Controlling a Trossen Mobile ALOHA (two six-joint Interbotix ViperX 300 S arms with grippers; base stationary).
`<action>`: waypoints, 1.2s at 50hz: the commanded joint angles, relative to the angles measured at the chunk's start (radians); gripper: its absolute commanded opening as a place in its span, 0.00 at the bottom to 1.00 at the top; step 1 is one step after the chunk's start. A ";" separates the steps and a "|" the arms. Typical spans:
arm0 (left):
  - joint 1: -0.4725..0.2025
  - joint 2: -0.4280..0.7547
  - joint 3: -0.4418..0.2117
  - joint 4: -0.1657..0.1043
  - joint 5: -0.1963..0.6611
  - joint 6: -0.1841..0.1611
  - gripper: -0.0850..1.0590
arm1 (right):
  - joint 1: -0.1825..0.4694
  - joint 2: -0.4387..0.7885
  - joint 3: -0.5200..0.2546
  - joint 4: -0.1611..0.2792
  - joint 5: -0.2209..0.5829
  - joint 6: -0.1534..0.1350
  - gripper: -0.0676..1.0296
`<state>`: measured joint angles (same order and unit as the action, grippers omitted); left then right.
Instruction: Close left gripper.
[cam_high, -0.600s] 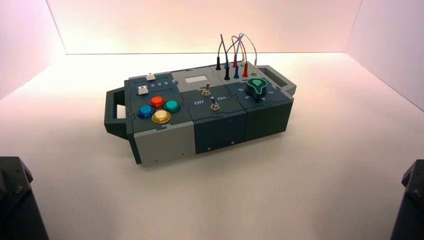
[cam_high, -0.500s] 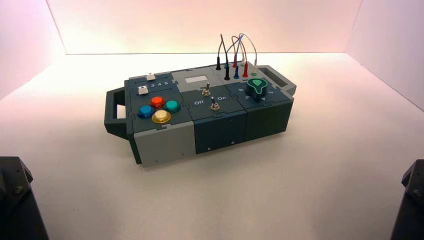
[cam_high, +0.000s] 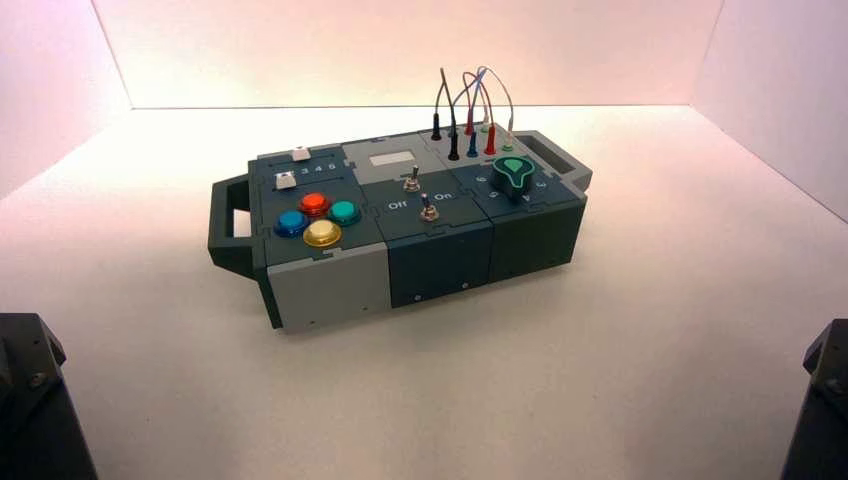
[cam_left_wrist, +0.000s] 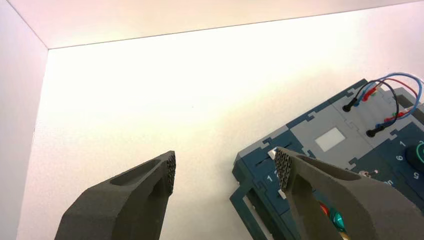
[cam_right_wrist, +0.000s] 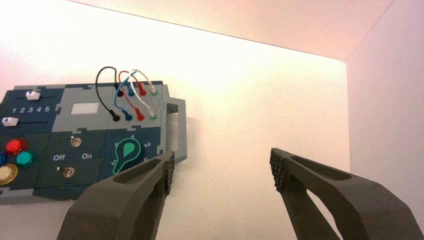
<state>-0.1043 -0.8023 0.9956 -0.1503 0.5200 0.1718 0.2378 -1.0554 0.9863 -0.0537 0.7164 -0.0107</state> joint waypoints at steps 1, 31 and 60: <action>0.000 0.011 -0.032 0.002 -0.011 0.009 0.97 | 0.008 0.020 -0.035 -0.002 -0.011 -0.002 0.97; 0.002 0.009 -0.043 0.006 0.021 0.041 0.04 | 0.008 0.048 -0.049 -0.002 -0.017 -0.002 0.97; 0.002 0.008 -0.046 0.006 0.028 0.044 0.04 | 0.011 0.049 -0.060 -0.003 -0.017 -0.003 0.97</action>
<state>-0.1043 -0.7946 0.9848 -0.1457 0.5507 0.2117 0.2424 -1.0155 0.9633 -0.0552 0.7102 -0.0107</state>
